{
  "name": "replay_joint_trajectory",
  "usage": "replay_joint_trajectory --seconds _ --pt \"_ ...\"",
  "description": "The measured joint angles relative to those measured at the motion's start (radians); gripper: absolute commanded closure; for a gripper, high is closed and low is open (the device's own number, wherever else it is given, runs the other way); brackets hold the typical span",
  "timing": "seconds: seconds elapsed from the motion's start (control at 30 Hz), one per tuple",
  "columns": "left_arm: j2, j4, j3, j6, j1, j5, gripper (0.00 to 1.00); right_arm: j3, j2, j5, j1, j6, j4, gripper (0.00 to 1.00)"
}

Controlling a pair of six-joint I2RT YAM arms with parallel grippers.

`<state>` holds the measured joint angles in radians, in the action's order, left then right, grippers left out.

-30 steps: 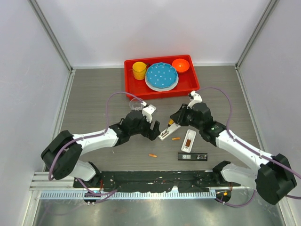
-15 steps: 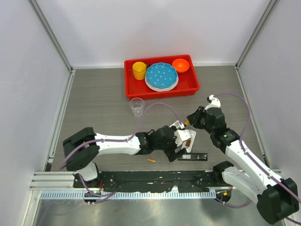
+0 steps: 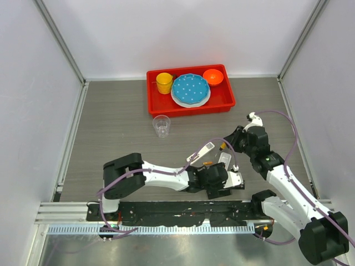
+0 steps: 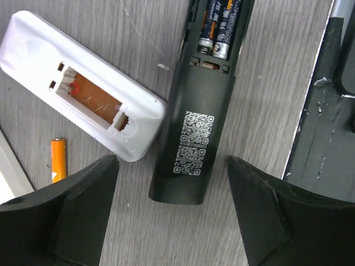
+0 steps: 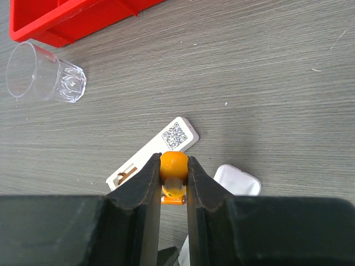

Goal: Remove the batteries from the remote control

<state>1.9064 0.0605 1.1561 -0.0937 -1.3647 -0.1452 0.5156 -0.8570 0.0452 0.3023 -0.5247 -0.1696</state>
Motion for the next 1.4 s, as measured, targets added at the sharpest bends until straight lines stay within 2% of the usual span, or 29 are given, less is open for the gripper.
replay_joint_trajectory --seconds 0.1,0.3,0.4,0.67,1.13,1.4 --pt "0.018 0.019 0.022 -0.006 -0.004 -0.003 0.37 0.0 0.0 0.01 -0.011 0.001 -0.003 0.99" --pt "0.04 0.066 0.062 -0.017 -0.004 0.027 0.48 -0.003 0.021 0.021 -0.022 0.004 -0.013 0.99" --pt "0.042 0.081 0.068 -0.015 -0.002 0.058 0.51 -0.003 0.029 0.027 -0.023 0.005 -0.015 0.99" --pt "0.016 0.105 0.041 0.009 0.001 0.102 0.52 -0.003 0.034 0.04 -0.024 0.012 -0.023 0.99" --pt "-0.131 0.146 -0.13 0.084 0.027 0.129 0.48 -0.011 0.035 0.069 -0.025 0.015 -0.024 0.99" --pt "-0.256 0.209 -0.241 0.146 0.119 0.132 0.46 -0.027 0.035 0.082 -0.025 0.015 -0.017 0.99"
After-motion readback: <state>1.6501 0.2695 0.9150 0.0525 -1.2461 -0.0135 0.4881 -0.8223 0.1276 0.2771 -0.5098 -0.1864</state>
